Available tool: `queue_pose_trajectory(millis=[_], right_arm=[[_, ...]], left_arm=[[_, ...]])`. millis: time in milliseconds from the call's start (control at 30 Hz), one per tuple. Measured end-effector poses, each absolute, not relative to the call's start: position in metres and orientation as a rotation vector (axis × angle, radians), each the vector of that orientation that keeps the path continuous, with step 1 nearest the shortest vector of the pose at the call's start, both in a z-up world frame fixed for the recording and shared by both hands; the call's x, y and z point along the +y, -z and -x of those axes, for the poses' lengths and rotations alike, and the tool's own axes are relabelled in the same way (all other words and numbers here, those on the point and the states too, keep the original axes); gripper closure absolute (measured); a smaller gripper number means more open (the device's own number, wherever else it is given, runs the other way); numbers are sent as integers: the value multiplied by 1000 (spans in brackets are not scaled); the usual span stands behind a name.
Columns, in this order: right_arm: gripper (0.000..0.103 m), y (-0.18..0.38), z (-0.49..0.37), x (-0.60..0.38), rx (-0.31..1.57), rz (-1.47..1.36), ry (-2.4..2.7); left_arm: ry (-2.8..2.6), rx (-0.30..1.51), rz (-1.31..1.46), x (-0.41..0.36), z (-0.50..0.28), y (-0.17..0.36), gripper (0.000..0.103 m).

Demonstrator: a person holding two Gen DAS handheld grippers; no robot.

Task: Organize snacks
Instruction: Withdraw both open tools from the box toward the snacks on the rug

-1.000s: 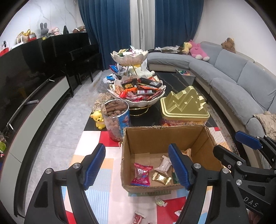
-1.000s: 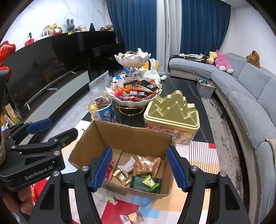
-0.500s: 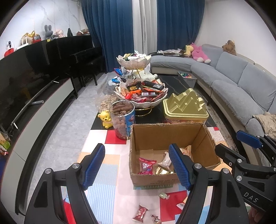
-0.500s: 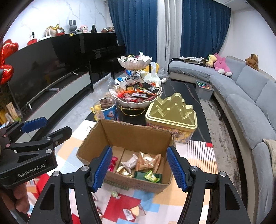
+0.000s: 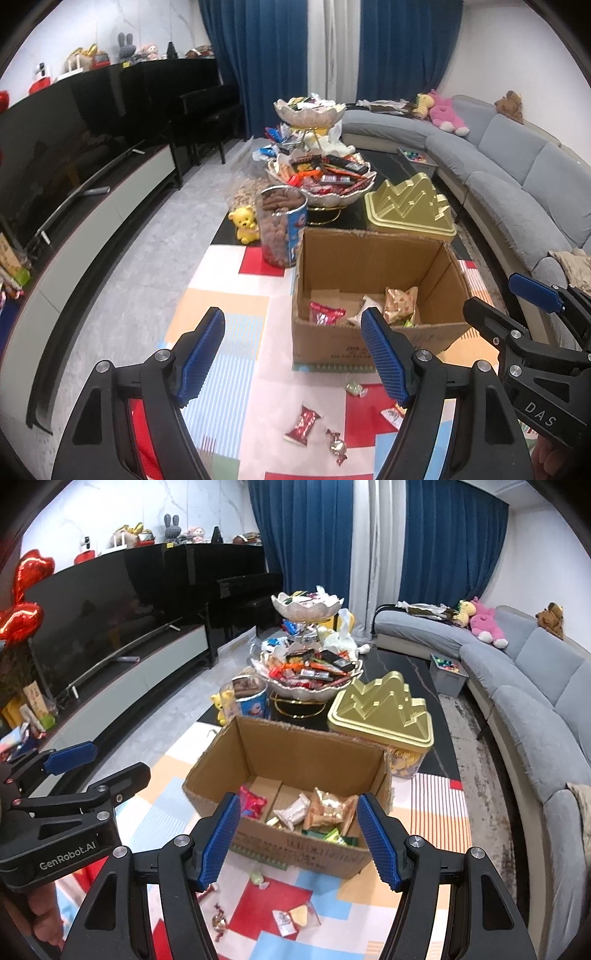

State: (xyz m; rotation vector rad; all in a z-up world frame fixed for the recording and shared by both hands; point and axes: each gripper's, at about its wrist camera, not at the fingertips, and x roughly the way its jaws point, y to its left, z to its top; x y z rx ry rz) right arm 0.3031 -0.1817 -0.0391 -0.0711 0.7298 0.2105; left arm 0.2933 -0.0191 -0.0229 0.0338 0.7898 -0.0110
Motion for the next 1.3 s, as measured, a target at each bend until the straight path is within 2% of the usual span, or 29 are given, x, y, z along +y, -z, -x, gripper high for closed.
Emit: queue_pose_trajectory(millis=[1300], right_arm=[[37, 136, -284, -169, 829, 370, -585]], left_arm=[[-329, 877, 218, -34, -210, 122, 27]])
